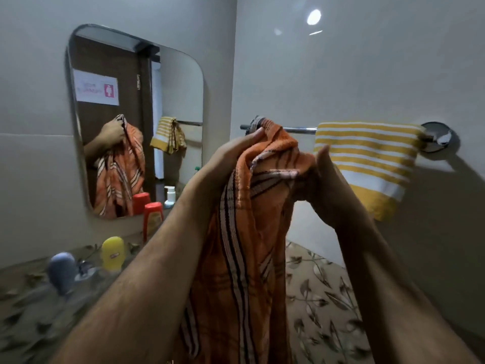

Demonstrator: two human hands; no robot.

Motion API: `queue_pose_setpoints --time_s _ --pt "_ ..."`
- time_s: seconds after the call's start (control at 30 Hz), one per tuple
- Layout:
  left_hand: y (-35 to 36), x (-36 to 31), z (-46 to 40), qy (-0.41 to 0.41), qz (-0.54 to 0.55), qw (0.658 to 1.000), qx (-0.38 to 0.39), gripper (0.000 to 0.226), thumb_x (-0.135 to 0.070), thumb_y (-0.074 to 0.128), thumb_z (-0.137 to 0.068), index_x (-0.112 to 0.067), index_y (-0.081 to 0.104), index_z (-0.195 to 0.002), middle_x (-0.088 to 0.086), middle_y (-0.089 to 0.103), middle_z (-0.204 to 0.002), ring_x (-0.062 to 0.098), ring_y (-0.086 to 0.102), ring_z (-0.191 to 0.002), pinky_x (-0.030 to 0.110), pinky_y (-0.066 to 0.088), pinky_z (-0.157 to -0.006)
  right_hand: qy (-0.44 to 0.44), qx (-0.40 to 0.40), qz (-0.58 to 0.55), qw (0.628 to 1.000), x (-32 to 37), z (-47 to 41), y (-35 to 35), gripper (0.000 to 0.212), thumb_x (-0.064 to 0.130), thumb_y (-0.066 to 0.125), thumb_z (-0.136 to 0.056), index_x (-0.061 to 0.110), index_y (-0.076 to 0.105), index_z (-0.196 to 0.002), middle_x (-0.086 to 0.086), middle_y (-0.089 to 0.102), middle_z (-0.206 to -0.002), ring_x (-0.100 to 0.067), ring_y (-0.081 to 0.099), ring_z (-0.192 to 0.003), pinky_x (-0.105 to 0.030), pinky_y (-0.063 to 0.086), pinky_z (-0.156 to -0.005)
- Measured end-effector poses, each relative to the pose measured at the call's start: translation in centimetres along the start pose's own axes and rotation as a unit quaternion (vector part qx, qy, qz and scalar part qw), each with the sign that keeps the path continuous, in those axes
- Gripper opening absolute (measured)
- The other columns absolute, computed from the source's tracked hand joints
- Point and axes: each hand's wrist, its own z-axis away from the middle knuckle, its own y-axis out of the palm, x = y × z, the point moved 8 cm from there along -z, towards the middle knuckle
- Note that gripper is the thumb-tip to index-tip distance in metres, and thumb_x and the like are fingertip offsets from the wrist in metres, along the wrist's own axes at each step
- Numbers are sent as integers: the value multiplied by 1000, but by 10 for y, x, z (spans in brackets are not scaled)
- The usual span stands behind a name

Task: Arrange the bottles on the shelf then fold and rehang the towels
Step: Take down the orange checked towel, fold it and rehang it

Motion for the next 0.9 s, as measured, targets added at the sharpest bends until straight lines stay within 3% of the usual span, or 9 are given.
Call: queue_pose_setpoints --time_s 0.1,0.17,0.3,0.4,0.57,0.67,0.7,0.83,0.9 --pt "8 0 23 13 -77 997 -22 31 -28 46 -100 -8 65 -87 3 71 -72 11 68 -65 21 57 -67 10 5 -26 1000 -5 4 14 116 93 54 -56 0 60 -126 -35 60 -123 -53 58 -114 -71 44 -95" --pt "11 4 40 10 -137 990 -34 32 -34 45 -101 -10 65 -94 4 70 -81 13 67 -73 24 57 -72 17 12 -45 999 -8 12 32 102 88 54 -62 8 63 -126 -23 65 -124 -39 62 -117 -57 47 -100" --pt "11 1 74 13 -201 978 -60 25 -34 42 -102 -17 60 -105 4 70 -91 13 69 -79 22 57 -73 32 14 -95 995 -12 25 59 50 50 56 -91 5 68 -107 -12 76 -96 -23 73 -94 -31 56 -78" --pt "7 -7 105 49 -180 979 -84 22 -28 44 -102 -13 60 -106 7 68 -90 20 64 -83 28 56 -75 24 41 -164 985 -1 40 81 26 30 63 -90 7 68 -102 -11 75 -91 -22 73 -86 -27 57 -72" --pt "0 -11 185 104 -210 964 -126 27 -27 47 -100 -5 62 -105 15 64 -94 29 62 -87 48 51 -87 18 145 -221 964 12 80 136 19 17 66 -84 5 66 -99 -9 74 -85 -20 72 -79 -26 59 -70" --pt "-11 -9 237 112 -210 950 -203 20 -21 50 -99 -9 66 -98 6 71 -86 18 68 -80 30 56 -74 18 172 -209 962 9 99 174 10 10 59 -86 5 66 -93 -4 73 -76 -16 72 -72 -23 57 -66" --pt "-16 -9 250 108 -219 943 -227 19 -24 53 -97 -11 68 -99 6 73 -88 18 70 -82 29 57 -74 13 168 -199 965 9 105 185 10 9 60 -87 4 66 -94 -4 73 -76 -16 71 -73 -24 57 -66" --pt "-38 -15 313 76 -302 895 -319 34 -40 63 -90 -9 71 -101 14 74 -95 27 73 -90 48 57 -84 4 185 -164 969 7 136 240 25 15 65 -85 -4 64 -101 -19 72 -89 -31 72 -85 -40 60 -77" --pt "-45 -18 343 68 -313 874 -365 27 -37 61 -92 -14 74 -99 8 76 -94 22 73 -90 47 57 -86 22 210 -169 963 4 153 262 26 14 67 -83 -2 65 -103 -24 72 -96 -36 72 -90 -47 59 -83"
